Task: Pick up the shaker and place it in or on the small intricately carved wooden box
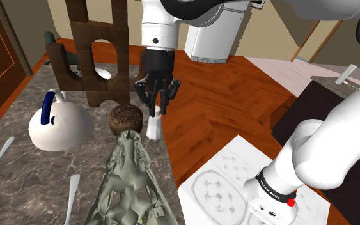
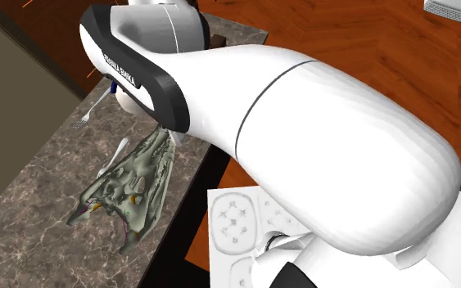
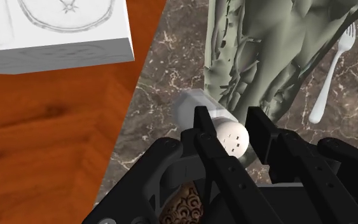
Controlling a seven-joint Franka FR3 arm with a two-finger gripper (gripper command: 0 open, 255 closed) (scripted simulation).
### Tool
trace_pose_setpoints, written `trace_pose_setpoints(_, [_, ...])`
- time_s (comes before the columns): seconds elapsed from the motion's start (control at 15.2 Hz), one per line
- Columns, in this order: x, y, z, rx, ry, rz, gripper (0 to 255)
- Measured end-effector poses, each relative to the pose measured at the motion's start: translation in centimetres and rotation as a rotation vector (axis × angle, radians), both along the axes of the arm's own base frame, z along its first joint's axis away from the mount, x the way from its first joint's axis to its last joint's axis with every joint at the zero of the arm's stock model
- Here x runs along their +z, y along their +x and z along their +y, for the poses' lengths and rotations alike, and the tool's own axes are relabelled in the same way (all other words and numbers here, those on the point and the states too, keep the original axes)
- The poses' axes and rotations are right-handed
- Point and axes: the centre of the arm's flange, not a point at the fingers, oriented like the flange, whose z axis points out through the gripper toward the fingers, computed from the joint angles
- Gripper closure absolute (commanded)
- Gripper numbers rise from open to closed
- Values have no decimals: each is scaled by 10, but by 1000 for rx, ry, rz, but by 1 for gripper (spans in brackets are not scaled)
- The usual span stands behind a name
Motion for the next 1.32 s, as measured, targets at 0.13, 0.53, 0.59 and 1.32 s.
trace_pose_setpoints(0.13, [11,0,0,0,0,0,255])
trace_pose_setpoints(0.53, [41,1,0,0,0,0,255])
trace_pose_setpoints(0.59, [44,6,1,1,0,0,255])
trace_pose_setpoints(1.32, [90,137,3,1,1,0,255])
